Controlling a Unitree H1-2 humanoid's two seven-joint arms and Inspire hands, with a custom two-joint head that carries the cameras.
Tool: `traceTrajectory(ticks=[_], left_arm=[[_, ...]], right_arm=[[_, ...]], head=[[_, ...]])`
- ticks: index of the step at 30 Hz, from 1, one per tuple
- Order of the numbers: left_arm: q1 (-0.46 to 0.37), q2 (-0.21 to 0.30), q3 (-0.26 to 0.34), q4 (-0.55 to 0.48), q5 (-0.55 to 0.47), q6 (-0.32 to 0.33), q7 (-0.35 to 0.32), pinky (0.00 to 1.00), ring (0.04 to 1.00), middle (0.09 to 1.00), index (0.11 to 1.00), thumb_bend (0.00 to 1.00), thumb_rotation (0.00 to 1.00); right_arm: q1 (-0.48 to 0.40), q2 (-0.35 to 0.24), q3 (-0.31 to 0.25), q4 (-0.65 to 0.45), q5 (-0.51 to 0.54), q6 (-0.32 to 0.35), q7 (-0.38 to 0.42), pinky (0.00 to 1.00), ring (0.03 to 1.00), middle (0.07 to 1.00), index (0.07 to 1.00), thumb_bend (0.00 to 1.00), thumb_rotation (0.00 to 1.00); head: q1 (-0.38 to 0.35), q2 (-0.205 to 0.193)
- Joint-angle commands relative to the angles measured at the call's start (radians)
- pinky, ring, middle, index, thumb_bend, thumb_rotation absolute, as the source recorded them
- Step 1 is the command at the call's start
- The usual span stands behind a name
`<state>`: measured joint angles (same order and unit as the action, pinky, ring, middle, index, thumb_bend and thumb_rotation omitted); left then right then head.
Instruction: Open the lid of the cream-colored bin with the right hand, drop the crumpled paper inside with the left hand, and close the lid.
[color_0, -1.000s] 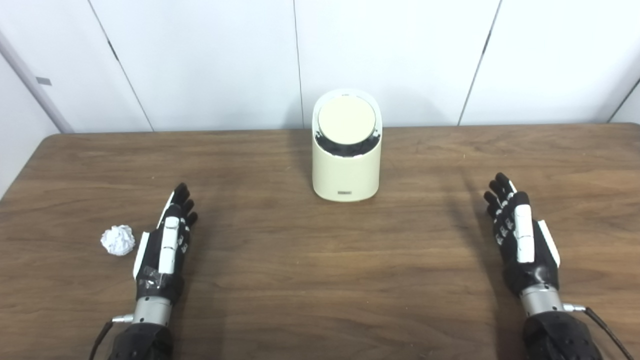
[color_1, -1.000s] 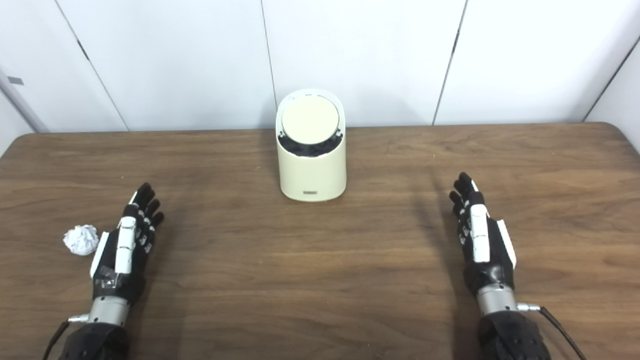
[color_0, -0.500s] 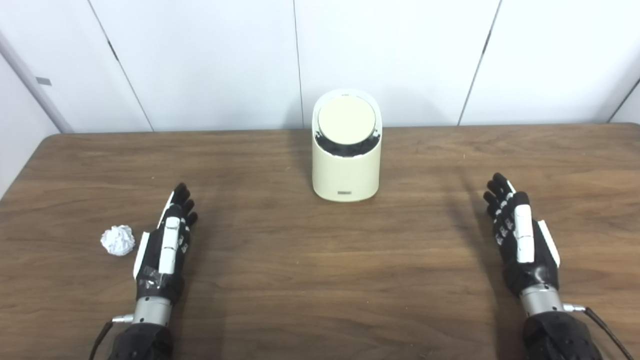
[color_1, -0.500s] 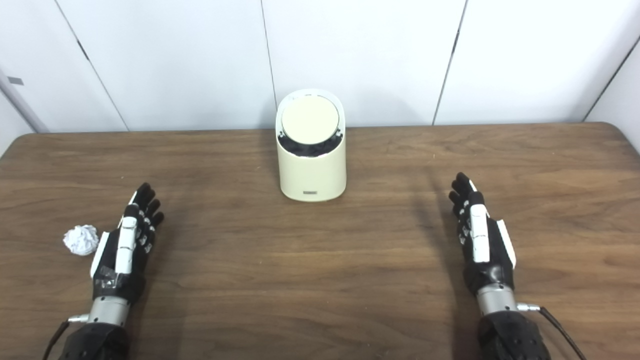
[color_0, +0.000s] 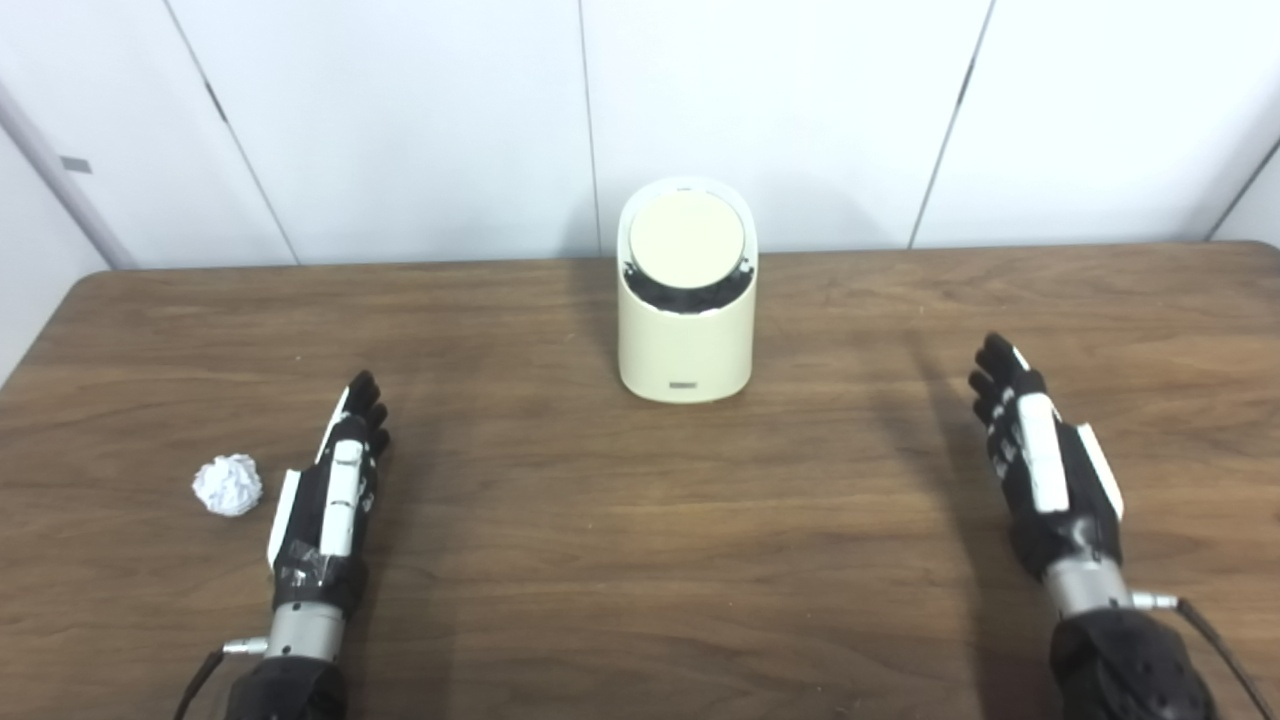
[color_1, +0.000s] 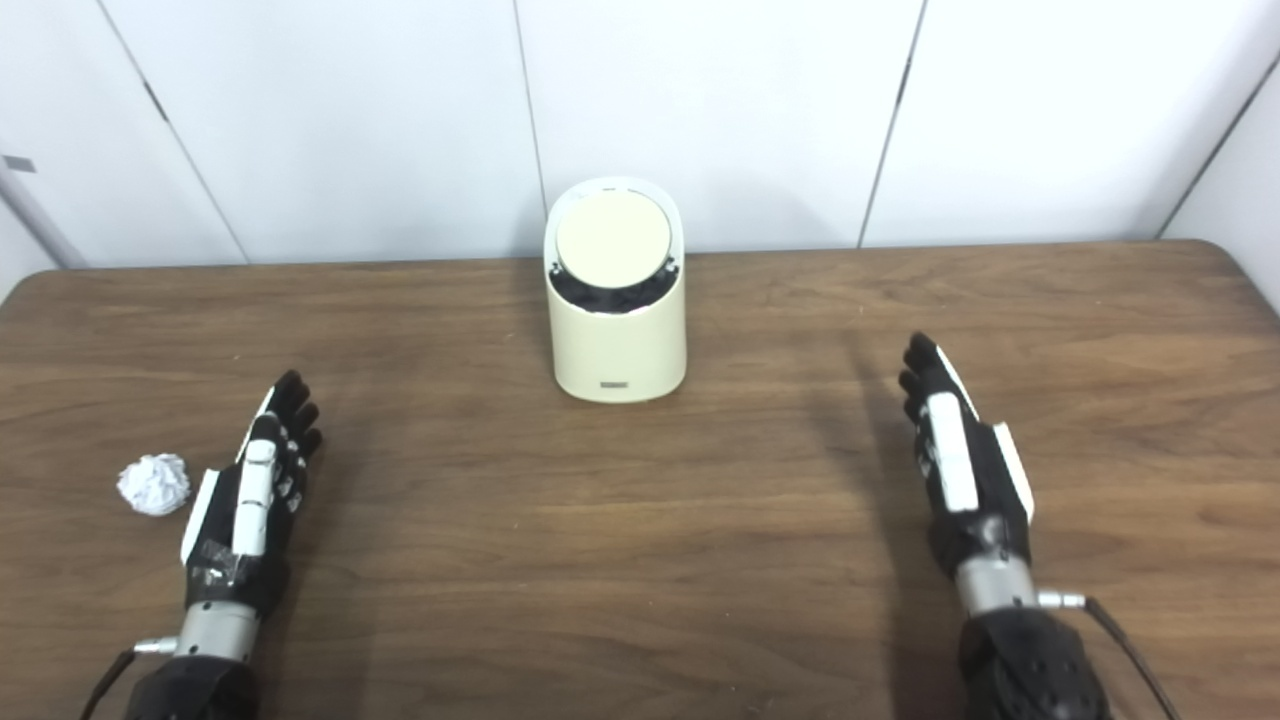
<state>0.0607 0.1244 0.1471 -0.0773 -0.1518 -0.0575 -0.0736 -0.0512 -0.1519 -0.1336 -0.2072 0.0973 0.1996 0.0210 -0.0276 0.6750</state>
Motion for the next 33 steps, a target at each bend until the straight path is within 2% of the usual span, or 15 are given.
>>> traceTrajectory(ticks=[1,5,13,19,23,26,28,33], left_arm=[[0.026,-0.012,-0.016,0.0,0.004,0.006,-0.001,1.0,1.0,1.0,1.0,0.51,0.92],[0.029,-0.016,-0.015,0.0,0.0,-0.004,-0.001,1.0,1.0,1.0,1.0,0.49,0.91],[0.028,-0.014,-0.019,0.002,0.011,-0.004,0.001,1.0,1.0,1.0,1.0,0.5,0.9],[0.029,-0.018,-0.022,0.009,0.022,-0.017,0.001,1.0,1.0,1.0,1.0,0.5,0.91],[0.03,-0.026,-0.02,0.003,0.018,-0.009,0.002,1.0,1.0,1.0,1.0,0.49,0.9],[0.029,-0.029,-0.021,0.005,0.019,-0.01,0.001,1.0,1.0,1.0,1.0,0.49,0.9],[0.028,-0.03,-0.023,0.006,0.023,-0.009,0.002,1.0,1.0,1.0,1.0,0.49,0.9],[0.026,-0.035,-0.025,0.009,0.019,-0.007,0.0,1.0,1.0,1.0,1.0,0.49,0.89]], right_arm=[[-0.075,-0.025,0.004,-0.04,-0.009,0.009,0.008,0.99,0.954,0.959,0.948,0.55,0.9],[-0.145,-0.047,0.013,-0.057,-0.009,0.078,0.012,1.0,0.964,0.975,0.943,0.57,0.88],[-0.242,-0.085,0.067,-0.053,-0.068,0.11,0.039,0.99,0.975,0.979,0.944,0.58,0.87],[-0.31,-0.096,0.1,-0.042,-0.093,0.122,0.065,0.97,0.955,0.972,0.95,0.57,0.76],[-0.365,-0.112,0.141,-0.032,-0.163,0.157,0.071,0.97,0.966,0.973,0.942,0.57,0.73],[-0.399,-0.127,0.174,-0.025,-0.227,0.177,0.074,0.92,0.951,0.956,0.929,0.57,0.73],[-0.426,-0.14,0.202,-0.017,-0.277,0.193,0.078,0.9,0.937,0.939,0.917,0.6,0.69],[-0.488,-0.147,0.251,-0.009,-0.365,0.261,0.101,0.86,0.91,0.927,0.901,0.69,0.67]], head=[[0.0,0.0],[-0.008,-0.008],[-0.015,-0.016],[-0.016,-0.027],[-0.02,-0.032],[-0.02,-0.034],[-0.019,-0.036],[-0.02,-0.041]])
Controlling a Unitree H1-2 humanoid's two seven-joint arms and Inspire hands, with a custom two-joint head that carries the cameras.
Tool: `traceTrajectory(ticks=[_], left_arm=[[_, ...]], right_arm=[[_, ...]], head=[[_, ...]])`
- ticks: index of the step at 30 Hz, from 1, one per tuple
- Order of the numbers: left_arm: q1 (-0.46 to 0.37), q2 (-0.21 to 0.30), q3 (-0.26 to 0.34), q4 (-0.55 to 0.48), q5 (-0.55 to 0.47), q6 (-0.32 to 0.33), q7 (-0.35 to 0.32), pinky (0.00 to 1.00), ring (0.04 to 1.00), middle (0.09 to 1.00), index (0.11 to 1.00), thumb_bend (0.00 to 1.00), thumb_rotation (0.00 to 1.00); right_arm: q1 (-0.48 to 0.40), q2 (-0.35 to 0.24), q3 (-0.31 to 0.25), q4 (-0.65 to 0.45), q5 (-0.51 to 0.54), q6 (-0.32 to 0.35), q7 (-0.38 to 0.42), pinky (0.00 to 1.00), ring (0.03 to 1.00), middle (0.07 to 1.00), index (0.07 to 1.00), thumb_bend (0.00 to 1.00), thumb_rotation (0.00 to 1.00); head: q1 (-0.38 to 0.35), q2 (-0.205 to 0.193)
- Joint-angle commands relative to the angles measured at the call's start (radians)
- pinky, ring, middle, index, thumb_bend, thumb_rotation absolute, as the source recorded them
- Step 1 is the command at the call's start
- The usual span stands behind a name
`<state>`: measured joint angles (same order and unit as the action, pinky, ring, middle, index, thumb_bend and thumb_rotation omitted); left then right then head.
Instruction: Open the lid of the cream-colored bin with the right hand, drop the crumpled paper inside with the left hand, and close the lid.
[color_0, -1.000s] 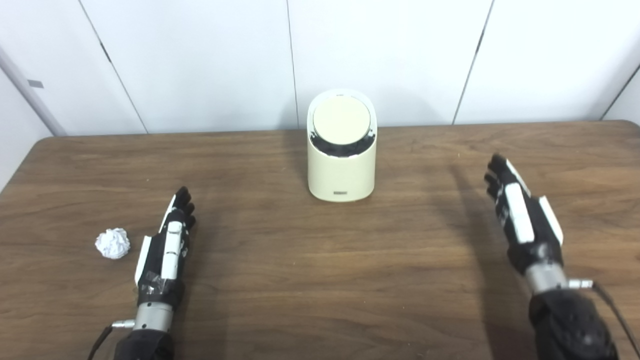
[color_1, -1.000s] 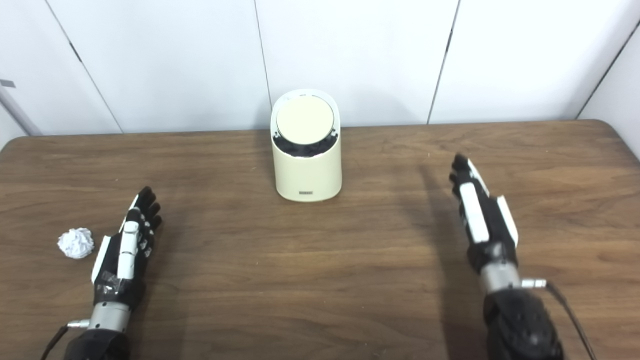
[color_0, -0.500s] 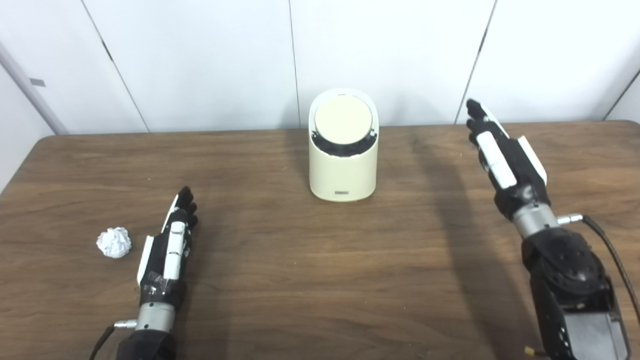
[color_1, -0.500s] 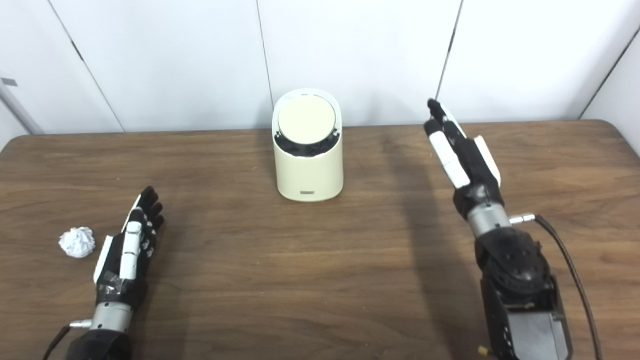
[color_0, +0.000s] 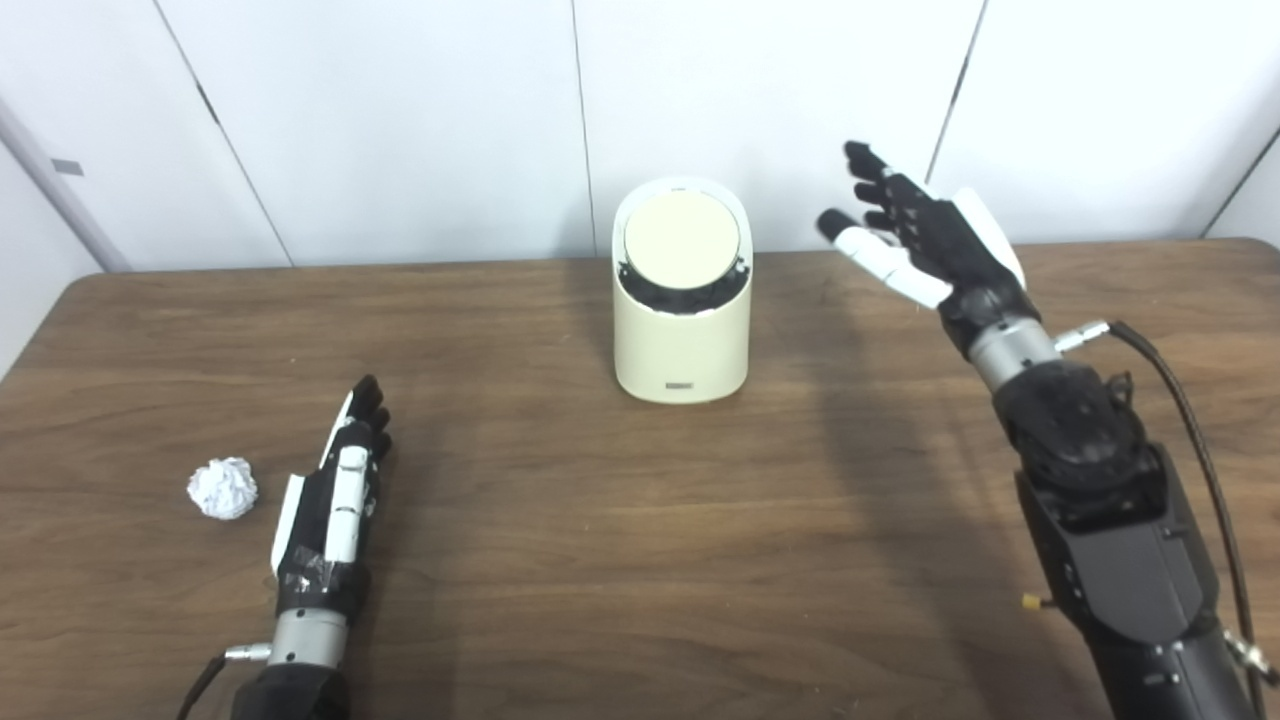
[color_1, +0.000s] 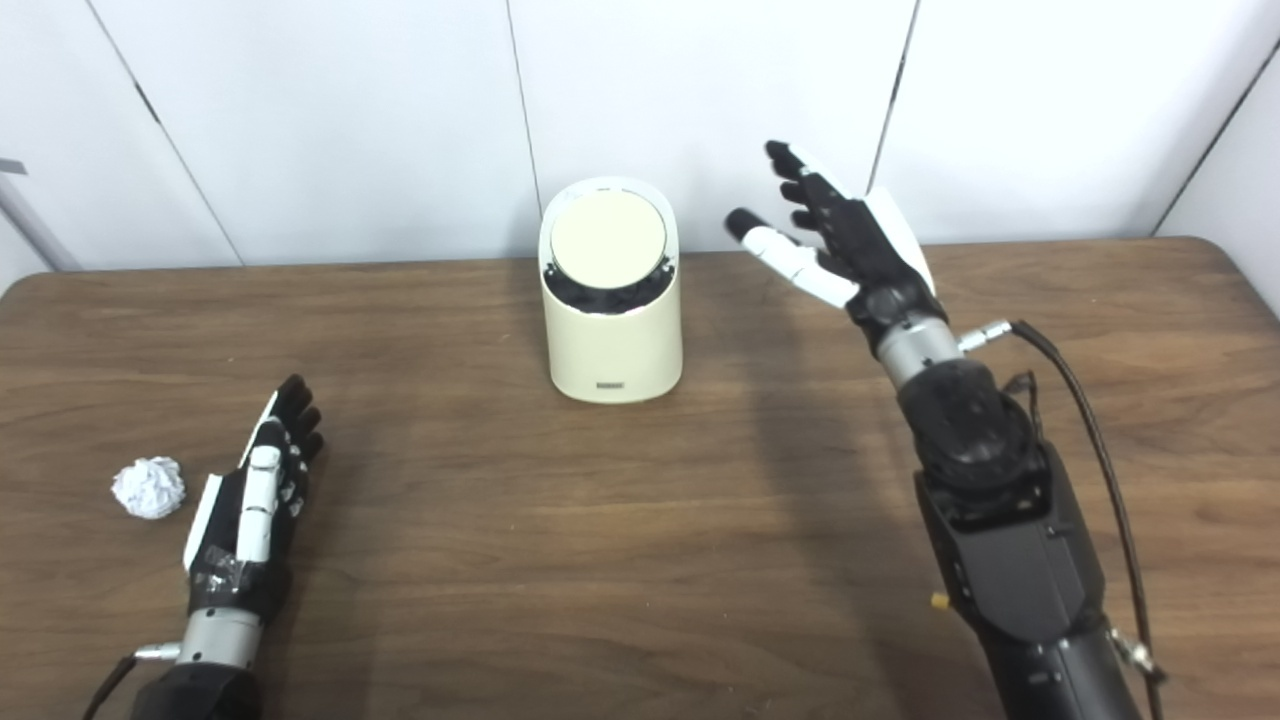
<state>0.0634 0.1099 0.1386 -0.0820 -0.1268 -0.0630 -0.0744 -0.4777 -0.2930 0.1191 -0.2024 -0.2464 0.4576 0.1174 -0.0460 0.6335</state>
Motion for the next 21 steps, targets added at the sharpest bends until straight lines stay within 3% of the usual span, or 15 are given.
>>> traceTrajectory(ticks=[1,15,21], left_arm=[[0.022,-0.022,-0.017,0.016,-0.006,-0.003,0.001,1.0,1.0,1.0,1.0,0.49,0.89],[0.02,-0.038,-0.022,0.024,-0.007,-0.007,-0.002,1.0,1.0,1.0,1.0,0.44,0.91],[0.02,-0.044,-0.025,0.026,-0.004,-0.009,0.001,1.0,1.0,1.0,1.0,0.44,0.9]], right_arm=[[-0.071,-0.002,0.0,-0.012,-0.029,0.008,0.011,0.85,0.913,0.934,0.9,0.7,0.66],[-0.205,0.014,0.049,0.101,-0.133,-0.003,0.086,0.84,0.913,0.94,0.912,0.7,0.69],[-0.257,0.003,0.088,0.172,-0.157,-0.037,0.094,0.85,0.927,0.951,0.923,0.69,0.64]], head=[[-0.003,-0.002],[0.003,-0.014],[0.008,-0.016]])
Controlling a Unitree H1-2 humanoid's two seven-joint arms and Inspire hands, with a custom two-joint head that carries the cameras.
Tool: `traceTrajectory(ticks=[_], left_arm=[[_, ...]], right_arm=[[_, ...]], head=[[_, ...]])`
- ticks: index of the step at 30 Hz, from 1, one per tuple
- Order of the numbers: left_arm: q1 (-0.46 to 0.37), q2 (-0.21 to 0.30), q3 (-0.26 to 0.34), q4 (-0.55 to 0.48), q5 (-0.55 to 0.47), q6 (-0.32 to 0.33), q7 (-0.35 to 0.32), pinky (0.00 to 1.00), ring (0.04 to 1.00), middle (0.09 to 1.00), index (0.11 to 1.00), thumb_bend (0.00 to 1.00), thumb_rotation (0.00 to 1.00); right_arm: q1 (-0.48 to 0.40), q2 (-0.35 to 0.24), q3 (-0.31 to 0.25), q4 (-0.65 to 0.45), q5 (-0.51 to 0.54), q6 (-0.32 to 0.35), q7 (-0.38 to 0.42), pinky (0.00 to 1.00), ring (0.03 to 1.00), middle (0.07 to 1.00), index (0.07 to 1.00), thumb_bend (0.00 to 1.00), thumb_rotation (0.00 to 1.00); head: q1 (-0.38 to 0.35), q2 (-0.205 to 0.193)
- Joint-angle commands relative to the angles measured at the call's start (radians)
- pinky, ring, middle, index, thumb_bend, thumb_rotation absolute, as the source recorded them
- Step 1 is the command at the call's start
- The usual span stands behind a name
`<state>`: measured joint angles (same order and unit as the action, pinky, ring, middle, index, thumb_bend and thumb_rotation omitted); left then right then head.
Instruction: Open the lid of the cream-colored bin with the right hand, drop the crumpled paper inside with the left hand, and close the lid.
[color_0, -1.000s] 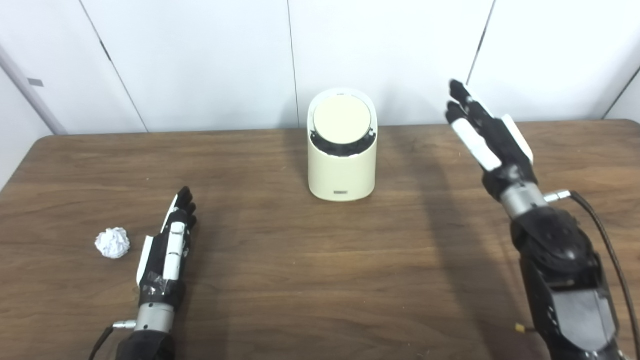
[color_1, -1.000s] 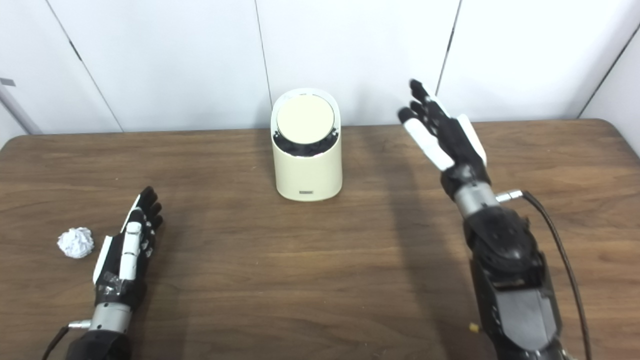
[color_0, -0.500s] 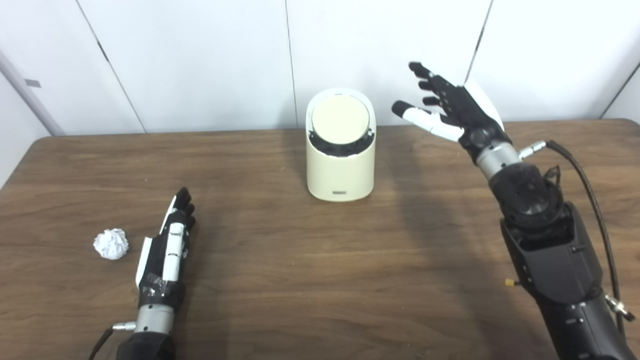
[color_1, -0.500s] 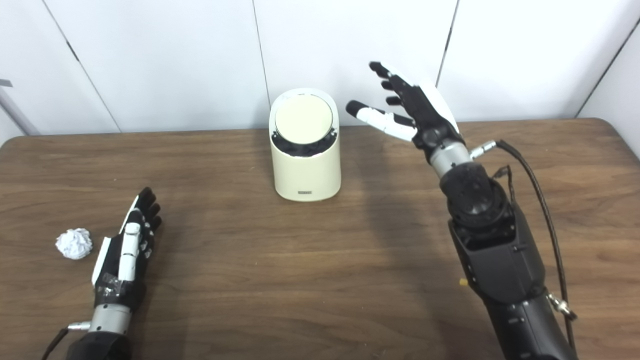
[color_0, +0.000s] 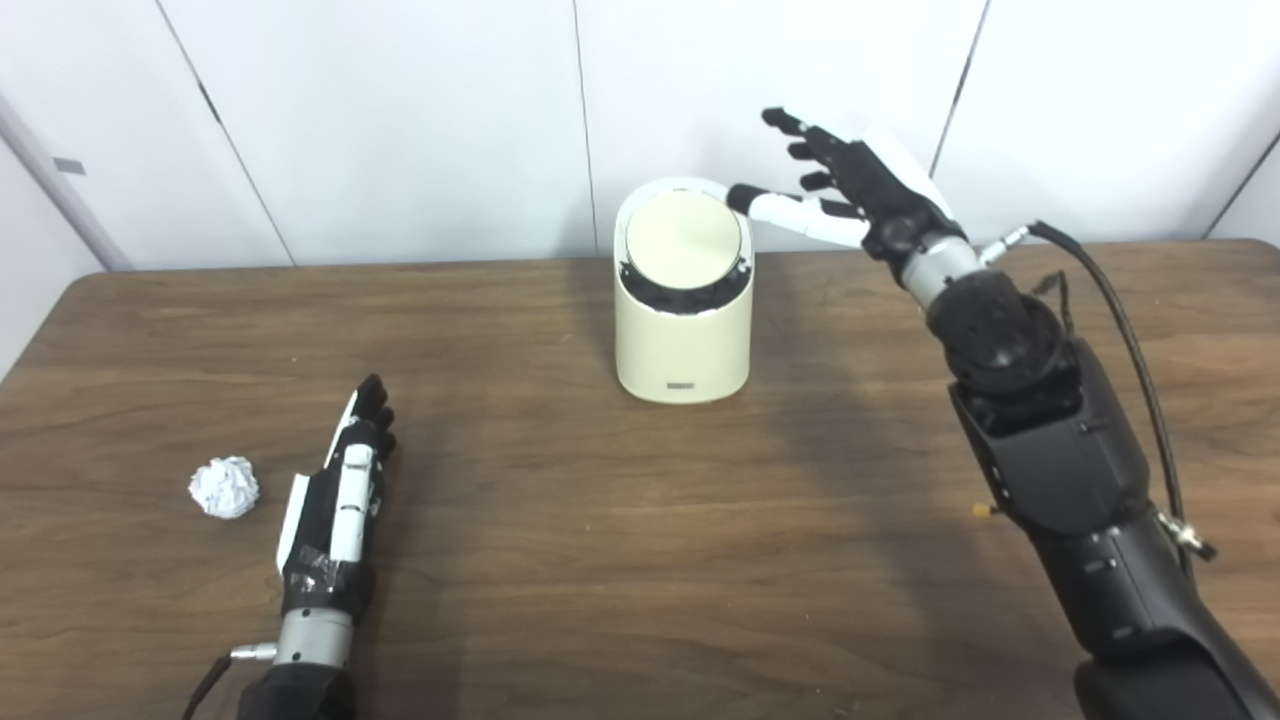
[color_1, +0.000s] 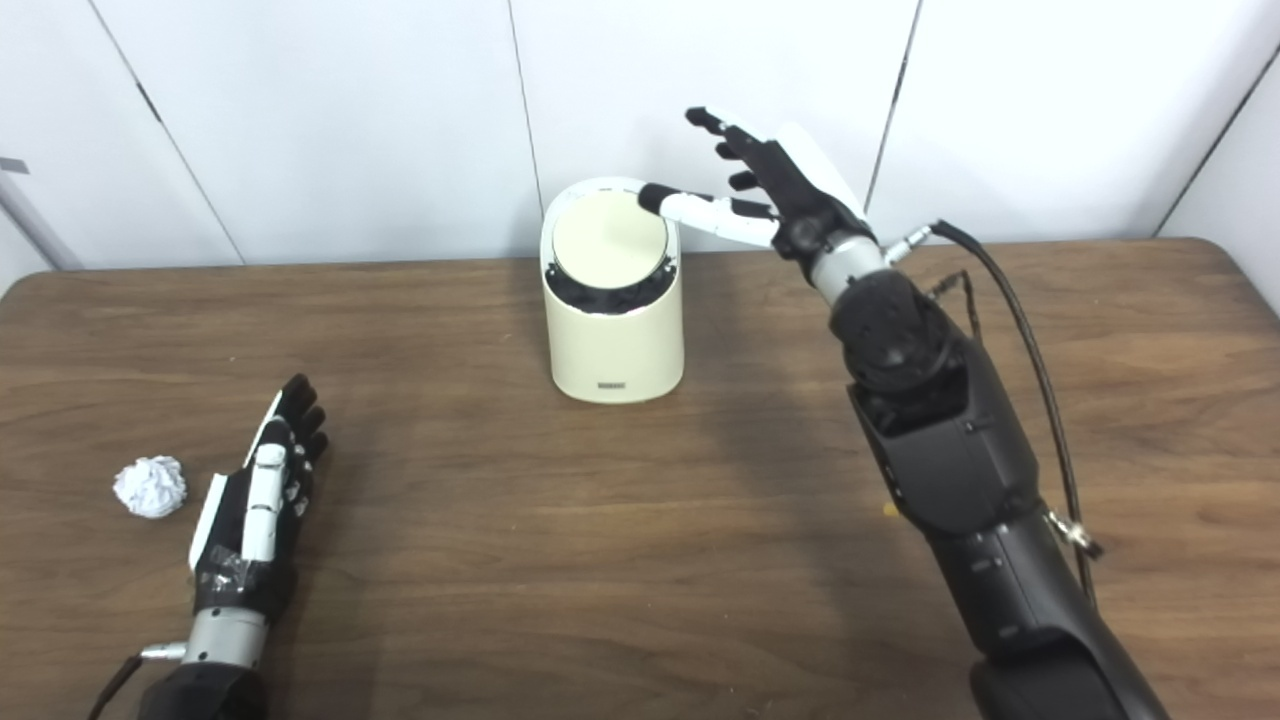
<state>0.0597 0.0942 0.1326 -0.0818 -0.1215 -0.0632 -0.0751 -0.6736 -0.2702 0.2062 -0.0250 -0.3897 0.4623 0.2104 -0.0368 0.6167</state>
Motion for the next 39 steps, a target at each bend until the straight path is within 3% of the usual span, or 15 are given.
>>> traceTrajectory(ticks=[1,12,17,21,27,39], left_arm=[[0.023,-0.029,-0.02,0.026,-0.007,-0.009,0.003,1.0,1.0,1.0,1.0,0.45,0.91],[0.023,-0.044,-0.028,0.019,-0.002,-0.004,0.007,1.0,1.0,1.0,1.0,0.43,0.92],[0.022,-0.045,-0.031,0.023,0.011,-0.008,0.011,1.0,1.0,1.0,0.998,0.44,0.93],[0.021,-0.046,-0.033,0.028,0.02,-0.01,0.014,1.0,1.0,1.0,0.99,0.45,0.94],[0.016,-0.049,-0.038,0.029,0.018,-0.012,0.015,1.0,1.0,1.0,0.99,0.45,0.95],[0.005,-0.052,-0.039,0.044,0.023,-0.016,0.026,1.0,1.0,1.0,0.979,0.46,0.94]], right_arm=[[-0.07,-0.02,0.006,0.006,-0.015,-0.044,0.004,0.85,0.93,0.95,0.924,0.69,0.63],[-0.15,-0.009,0.065,0.11,-0.055,-0.053,0.021,0.84,0.932,0.957,0.94,0.75,0.6],[-0.181,-0.025,0.129,0.151,-0.133,-0.059,0.03,0.83,0.928,0.948,0.937,0.74,0.59],[-0.193,-0.028,0.147,0.171,-0.158,-0.067,0.039,0.85,0.933,0.949,0.937,0.73,0.56],[-0.204,-0.033,0.166,0.19,-0.19,-0.093,0.048,0.93,0.957,0.953,0.939,0.72,0.55],[-0.209,-0.029,0.17,0.215,-0.221,-0.105,0.055,0.95,0.976,0.963,0.941,0.72,0.5]], head=[[-0.001,0.001],[0.01,0.002],[0.01,0.002],[0.012,0.002],[0.021,0.006],[0.02,0.003]])
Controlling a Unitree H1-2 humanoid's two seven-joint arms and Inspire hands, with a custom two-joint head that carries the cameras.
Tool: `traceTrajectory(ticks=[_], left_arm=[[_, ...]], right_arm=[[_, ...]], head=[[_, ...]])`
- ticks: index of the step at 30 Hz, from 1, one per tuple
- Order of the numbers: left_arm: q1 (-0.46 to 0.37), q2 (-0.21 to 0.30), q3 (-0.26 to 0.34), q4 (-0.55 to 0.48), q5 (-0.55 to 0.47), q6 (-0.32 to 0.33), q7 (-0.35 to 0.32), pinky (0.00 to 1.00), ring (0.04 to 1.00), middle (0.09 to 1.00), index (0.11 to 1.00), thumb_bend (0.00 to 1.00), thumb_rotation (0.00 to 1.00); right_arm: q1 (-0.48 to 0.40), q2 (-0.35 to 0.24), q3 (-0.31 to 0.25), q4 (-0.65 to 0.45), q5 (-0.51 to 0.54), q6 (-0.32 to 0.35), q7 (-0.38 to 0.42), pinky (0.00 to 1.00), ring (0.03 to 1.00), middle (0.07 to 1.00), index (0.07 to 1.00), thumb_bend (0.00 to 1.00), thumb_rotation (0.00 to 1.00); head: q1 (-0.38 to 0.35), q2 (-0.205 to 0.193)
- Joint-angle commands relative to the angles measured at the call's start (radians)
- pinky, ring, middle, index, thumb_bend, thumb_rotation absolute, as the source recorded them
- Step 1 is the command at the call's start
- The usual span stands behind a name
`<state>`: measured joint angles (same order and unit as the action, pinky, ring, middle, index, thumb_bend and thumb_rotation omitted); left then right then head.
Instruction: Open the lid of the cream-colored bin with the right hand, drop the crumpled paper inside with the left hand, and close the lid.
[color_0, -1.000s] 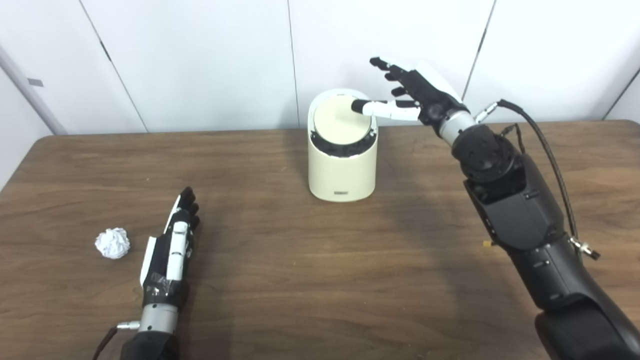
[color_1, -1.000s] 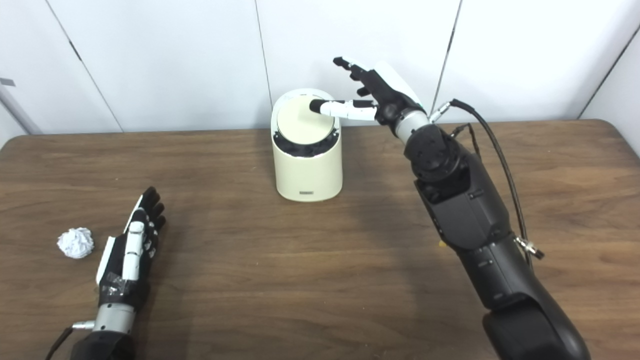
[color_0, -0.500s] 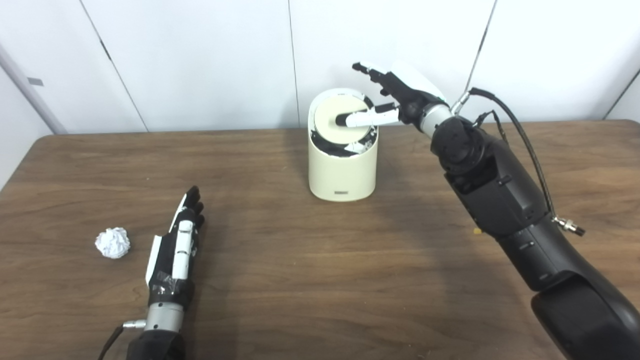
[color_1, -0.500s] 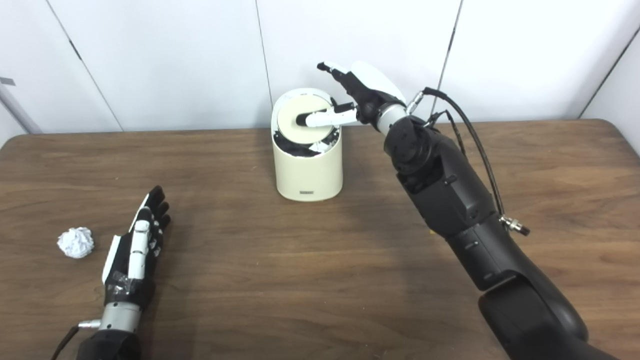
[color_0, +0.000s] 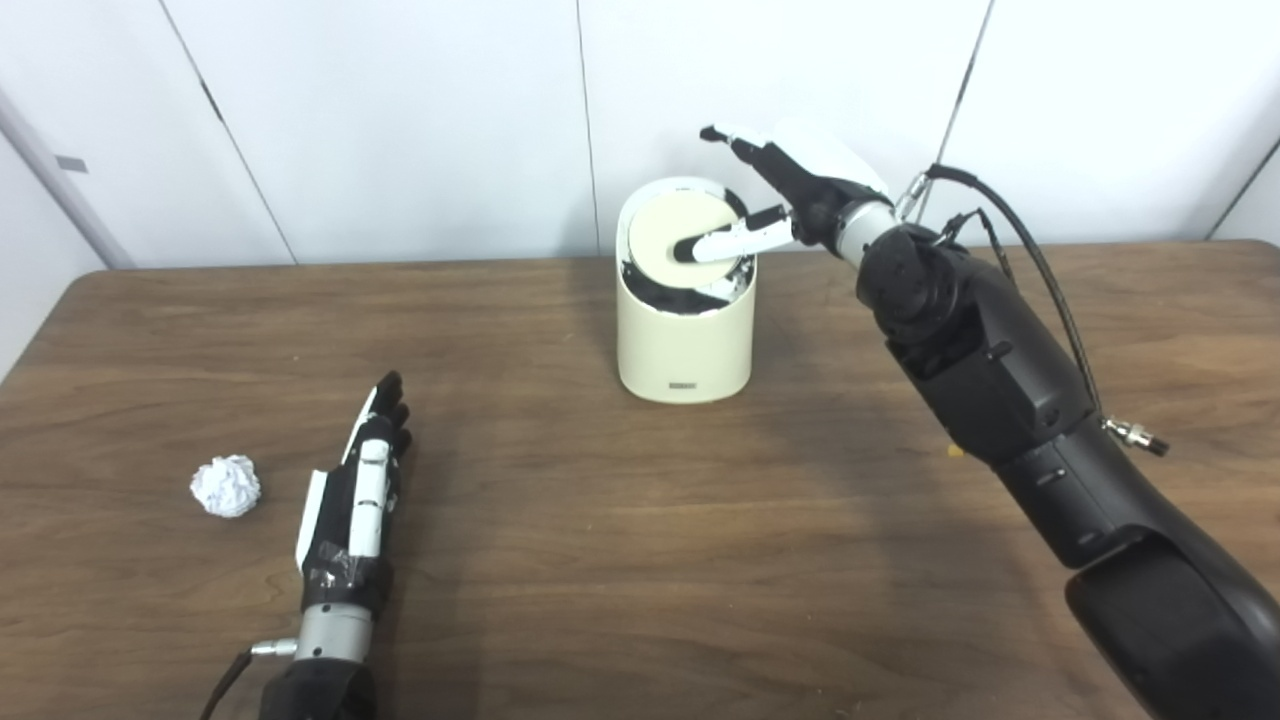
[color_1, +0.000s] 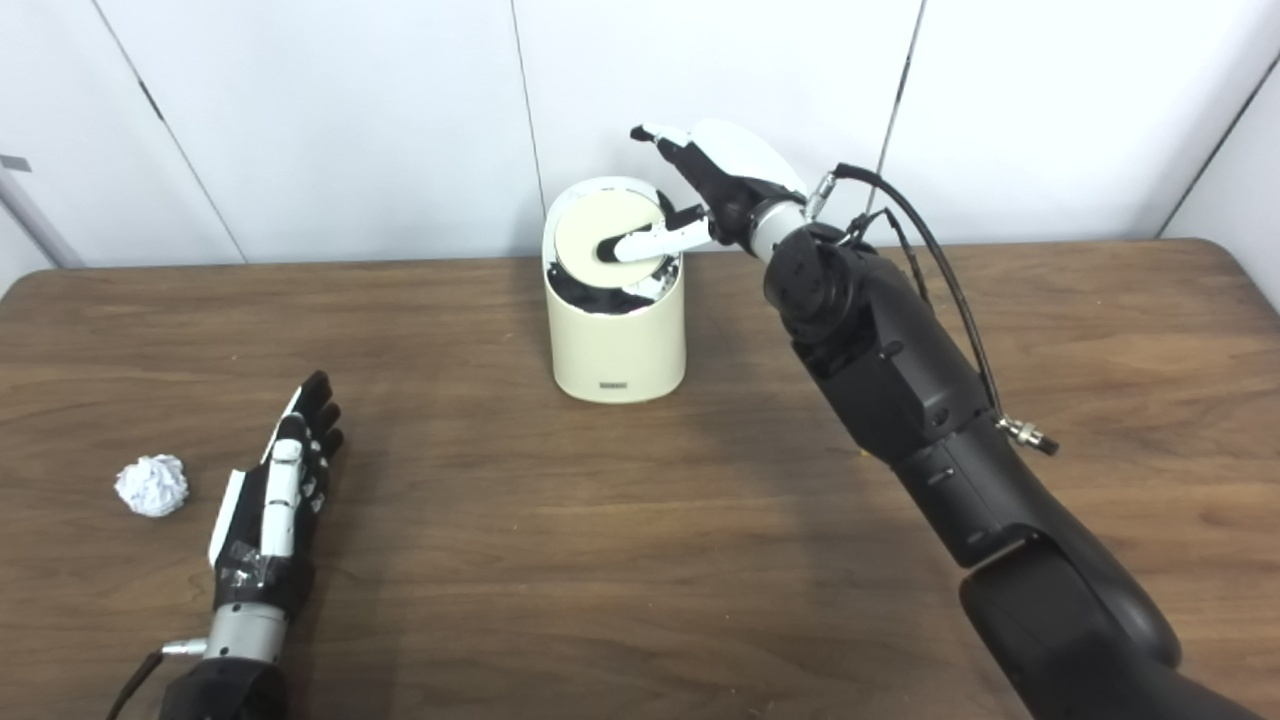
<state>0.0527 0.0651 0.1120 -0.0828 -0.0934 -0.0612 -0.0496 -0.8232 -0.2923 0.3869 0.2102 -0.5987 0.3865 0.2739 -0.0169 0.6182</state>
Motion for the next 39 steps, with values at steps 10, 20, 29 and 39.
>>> traceTrajectory(ticks=[10,20,29,39], left_arm=[[0.012,-0.028,-0.017,0.038,-0.015,-0.007,0.0,1.0,1.0,1.0,0.981,0.46,0.94],[0.011,-0.029,-0.02,0.04,0.001,-0.018,0.005,1.0,1.0,1.0,0.983,0.46,0.94],[0.014,-0.033,-0.02,0.032,-0.003,-0.006,0.008,1.0,1.0,1.0,0.981,0.47,0.95],[0.014,-0.03,-0.022,0.032,-0.001,-0.009,0.005,1.0,1.0,1.0,0.986,0.47,0.97]], right_arm=[[-0.056,-0.002,-0.013,-0.009,-0.007,-0.031,-0.007,0.93,0.981,0.964,0.947,0.7,0.46],[-0.051,-0.007,0.008,0.015,-0.032,-0.05,-0.016,0.95,0.984,0.967,0.954,0.69,0.42],[-0.052,-0.011,0.041,0.042,-0.086,-0.082,-0.023,0.99,0.992,0.974,0.952,0.73,0.3],[-0.03,-0.001,0.032,0.038,-0.071,-0.093,-0.026,0.98,0.993,0.977,0.954,0.71,0.37]], head=[[-0.005,0.005],[-0.002,0.008],[-0.001,0.007],[0.001,0.009]])
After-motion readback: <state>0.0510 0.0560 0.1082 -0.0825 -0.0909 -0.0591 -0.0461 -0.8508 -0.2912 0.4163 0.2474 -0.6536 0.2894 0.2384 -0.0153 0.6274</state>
